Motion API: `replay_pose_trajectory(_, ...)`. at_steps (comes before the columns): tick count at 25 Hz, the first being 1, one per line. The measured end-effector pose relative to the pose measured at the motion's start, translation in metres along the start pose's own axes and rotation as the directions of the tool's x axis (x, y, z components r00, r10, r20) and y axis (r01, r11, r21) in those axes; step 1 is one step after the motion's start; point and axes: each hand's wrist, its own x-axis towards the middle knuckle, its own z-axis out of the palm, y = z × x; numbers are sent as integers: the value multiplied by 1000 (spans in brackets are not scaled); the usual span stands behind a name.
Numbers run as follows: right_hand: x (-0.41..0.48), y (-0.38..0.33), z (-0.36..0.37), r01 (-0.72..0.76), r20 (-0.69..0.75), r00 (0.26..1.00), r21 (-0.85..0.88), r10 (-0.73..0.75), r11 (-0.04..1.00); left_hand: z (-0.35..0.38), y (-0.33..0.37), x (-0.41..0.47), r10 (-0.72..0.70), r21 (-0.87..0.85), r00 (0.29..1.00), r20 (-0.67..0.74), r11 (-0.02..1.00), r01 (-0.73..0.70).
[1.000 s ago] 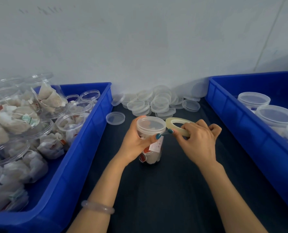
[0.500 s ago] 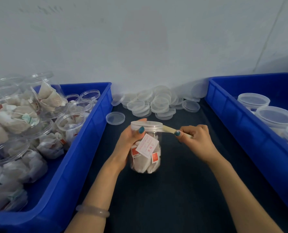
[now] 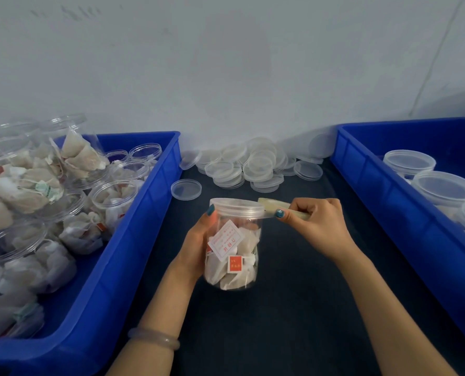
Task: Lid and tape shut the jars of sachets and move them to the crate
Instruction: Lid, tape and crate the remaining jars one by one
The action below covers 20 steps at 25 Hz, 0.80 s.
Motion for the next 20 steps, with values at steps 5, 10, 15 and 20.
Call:
replay_pose_trajectory(5, 1, -5, 4, 40, 22, 999, -21, -40, 999, 1, -3, 0, -74, 1, 993, 87, 997, 74)
replay_pose_trajectory(10, -8, 1, 6, 70, -39, 997, 16, -69, 997, 2, 2, 7, 99, 149, 994, -33, 984, -93)
replay_pose_trajectory(15, -16, 6, 18, 36, -206, 975, -197, -78, 980, 8, -2, 13, 419, 448, 874, -245, 849, -280)
replay_pose_trajectory(20, -19, 3, 25, 39, -231, 967, -294, -110, 955, 18, -3, 15, 386, 613, 918, -86, 747, -257)
